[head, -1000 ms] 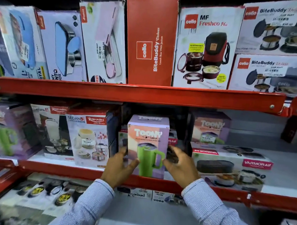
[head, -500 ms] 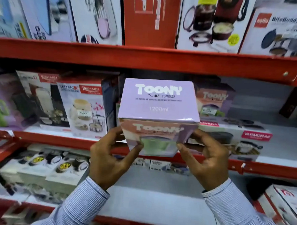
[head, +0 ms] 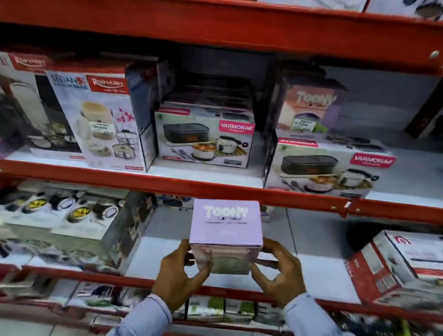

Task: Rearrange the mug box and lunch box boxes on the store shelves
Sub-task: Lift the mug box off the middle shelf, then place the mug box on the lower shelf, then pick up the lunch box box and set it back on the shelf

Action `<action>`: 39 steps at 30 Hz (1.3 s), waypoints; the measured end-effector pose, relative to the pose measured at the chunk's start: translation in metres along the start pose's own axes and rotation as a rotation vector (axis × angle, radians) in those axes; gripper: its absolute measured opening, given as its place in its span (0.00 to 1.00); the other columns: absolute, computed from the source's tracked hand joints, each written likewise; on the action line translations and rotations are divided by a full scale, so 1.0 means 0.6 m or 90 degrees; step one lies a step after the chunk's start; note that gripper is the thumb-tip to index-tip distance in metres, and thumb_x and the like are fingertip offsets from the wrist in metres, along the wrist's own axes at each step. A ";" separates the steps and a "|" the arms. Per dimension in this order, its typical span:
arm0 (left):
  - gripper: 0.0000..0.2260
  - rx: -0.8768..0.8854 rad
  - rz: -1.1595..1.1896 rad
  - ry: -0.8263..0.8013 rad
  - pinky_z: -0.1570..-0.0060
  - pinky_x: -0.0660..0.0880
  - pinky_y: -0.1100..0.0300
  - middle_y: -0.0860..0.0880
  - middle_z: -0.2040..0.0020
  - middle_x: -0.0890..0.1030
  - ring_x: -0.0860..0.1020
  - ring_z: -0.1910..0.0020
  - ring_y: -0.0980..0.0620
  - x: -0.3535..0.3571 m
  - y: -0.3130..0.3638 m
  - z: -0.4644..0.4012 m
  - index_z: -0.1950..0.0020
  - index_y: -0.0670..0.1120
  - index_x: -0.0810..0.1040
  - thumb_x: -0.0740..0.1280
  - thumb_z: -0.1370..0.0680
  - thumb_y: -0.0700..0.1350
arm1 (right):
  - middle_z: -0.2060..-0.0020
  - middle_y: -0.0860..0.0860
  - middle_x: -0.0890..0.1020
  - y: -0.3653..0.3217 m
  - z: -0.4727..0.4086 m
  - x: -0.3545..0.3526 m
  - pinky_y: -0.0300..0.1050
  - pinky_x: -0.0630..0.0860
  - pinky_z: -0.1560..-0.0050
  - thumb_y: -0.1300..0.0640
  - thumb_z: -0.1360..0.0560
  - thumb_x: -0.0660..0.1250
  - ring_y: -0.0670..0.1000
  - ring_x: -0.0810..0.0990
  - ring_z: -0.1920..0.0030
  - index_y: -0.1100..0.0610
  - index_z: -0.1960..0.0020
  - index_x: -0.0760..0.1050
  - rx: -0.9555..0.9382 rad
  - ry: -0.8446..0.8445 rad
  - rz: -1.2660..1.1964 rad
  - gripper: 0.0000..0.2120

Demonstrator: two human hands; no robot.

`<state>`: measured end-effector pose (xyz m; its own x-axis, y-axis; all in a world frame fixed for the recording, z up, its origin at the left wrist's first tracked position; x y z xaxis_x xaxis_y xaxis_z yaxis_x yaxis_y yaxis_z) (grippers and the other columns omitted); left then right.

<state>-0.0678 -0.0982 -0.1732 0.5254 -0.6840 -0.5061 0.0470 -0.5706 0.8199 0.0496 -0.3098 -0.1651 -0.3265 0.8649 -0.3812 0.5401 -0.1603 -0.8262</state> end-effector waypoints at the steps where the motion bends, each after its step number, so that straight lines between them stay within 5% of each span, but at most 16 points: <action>1: 0.21 -0.025 0.001 -0.025 0.59 0.75 0.78 0.68 0.60 0.80 0.81 0.59 0.70 0.018 -0.019 -0.005 0.49 0.65 0.70 0.77 0.31 0.48 | 0.46 0.43 0.83 0.021 0.001 0.010 0.39 0.83 0.50 0.62 0.32 0.75 0.44 0.83 0.46 0.46 0.40 0.76 0.045 -0.009 0.003 0.23; 6: 0.18 -0.113 -0.032 -0.121 0.54 0.82 0.62 0.53 0.52 0.84 0.84 0.57 0.59 0.085 -0.096 -0.030 0.44 0.56 0.69 0.73 0.27 0.43 | 0.45 0.51 0.82 0.109 -0.002 0.055 0.33 0.81 0.52 0.62 0.28 0.72 0.39 0.83 0.46 0.39 0.45 0.72 0.212 -0.044 0.025 0.22; 8: 0.18 -0.143 -0.042 -0.148 0.55 0.81 0.62 0.51 0.50 0.84 0.86 0.53 0.50 0.101 -0.119 -0.032 0.43 0.54 0.68 0.71 0.26 0.41 | 0.45 0.51 0.82 0.133 0.000 0.063 0.32 0.81 0.53 0.62 0.28 0.72 0.44 0.83 0.44 0.40 0.44 0.71 0.244 -0.042 0.043 0.21; 10: 0.19 -0.152 -0.048 -0.161 0.54 0.80 0.64 0.53 0.49 0.82 0.85 0.49 0.47 0.105 -0.127 -0.029 0.39 0.53 0.69 0.69 0.26 0.39 | 0.42 0.53 0.82 0.144 0.006 0.064 0.29 0.79 0.54 0.62 0.28 0.72 0.39 0.82 0.45 0.43 0.42 0.72 0.270 -0.053 0.038 0.20; 15: 0.27 -0.134 -0.082 -0.091 0.37 0.78 0.51 0.47 0.34 0.80 0.80 0.37 0.45 0.071 -0.100 -0.020 0.26 0.48 0.68 0.66 0.24 0.37 | 0.38 0.51 0.80 0.122 0.012 0.032 0.29 0.76 0.43 0.62 0.29 0.71 0.46 0.79 0.38 0.42 0.38 0.70 0.227 -0.050 0.069 0.25; 19: 0.23 0.036 -0.151 0.041 0.33 0.75 0.48 0.47 0.29 0.76 0.77 0.33 0.46 0.025 -0.015 -0.034 0.27 0.48 0.70 0.63 0.23 0.46 | 0.35 0.38 0.74 0.054 -0.012 -0.022 0.33 0.74 0.37 0.60 0.28 0.70 0.37 0.74 0.36 0.42 0.34 0.69 0.060 0.020 0.155 0.26; 22: 0.24 0.220 -0.223 0.122 0.30 0.71 0.42 0.44 0.25 0.71 0.70 0.27 0.45 0.003 0.066 -0.060 0.26 0.48 0.67 0.60 0.23 0.49 | 0.32 0.48 0.75 0.000 -0.041 -0.065 0.45 0.72 0.32 0.55 0.27 0.66 0.47 0.72 0.31 0.54 0.32 0.71 -0.073 0.124 0.313 0.23; 25: 0.30 0.329 -0.330 0.133 0.24 0.57 0.36 0.41 0.20 0.61 0.57 0.20 0.41 -0.006 0.148 -0.098 0.23 0.47 0.62 0.61 0.23 0.54 | 0.27 0.56 0.70 -0.048 -0.078 -0.106 0.53 0.62 0.24 0.50 0.25 0.63 0.57 0.64 0.24 0.58 0.28 0.68 -0.181 0.206 0.463 0.27; 29: 0.35 0.345 -0.466 0.143 0.26 0.49 0.29 0.38 0.19 0.54 0.48 0.20 0.34 0.015 0.236 -0.161 0.21 0.47 0.59 0.59 0.24 0.62 | 0.20 0.57 0.52 -0.082 -0.130 -0.169 0.63 0.43 0.22 0.41 0.25 0.59 0.60 0.44 0.20 0.53 0.22 0.55 -0.114 0.241 0.645 0.36; 35: 0.40 0.296 -0.482 0.067 0.24 0.49 0.32 0.37 0.19 0.50 0.45 0.19 0.35 0.085 0.271 -0.222 0.20 0.43 0.51 0.55 0.25 0.64 | 0.20 0.60 0.45 -0.058 -0.165 -0.247 0.72 0.45 0.25 0.37 0.25 0.54 0.64 0.41 0.21 0.49 0.21 0.49 0.057 0.282 0.707 0.36; 39: 0.43 0.198 -0.329 -0.018 0.20 0.47 0.47 0.40 0.18 0.47 0.44 0.19 0.42 0.118 0.255 -0.228 0.19 0.42 0.46 0.53 0.25 0.66 | 0.21 0.60 0.41 -0.024 -0.175 -0.282 0.62 0.41 0.22 0.32 0.26 0.51 0.63 0.39 0.21 0.55 0.21 0.40 0.142 0.279 0.600 0.43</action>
<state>0.0930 -0.1716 -0.0469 0.4773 -0.2918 -0.8289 0.0376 -0.9356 0.3510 0.1784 -0.4039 -0.0450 0.4818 0.4353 -0.7605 0.2605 -0.8998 -0.3501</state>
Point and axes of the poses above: each hand's wrist, its own z-axis away from the middle knuckle, its own x-axis out of the palm, y = z × x, the point moved 1 cm from there along -z, towards the middle knuckle
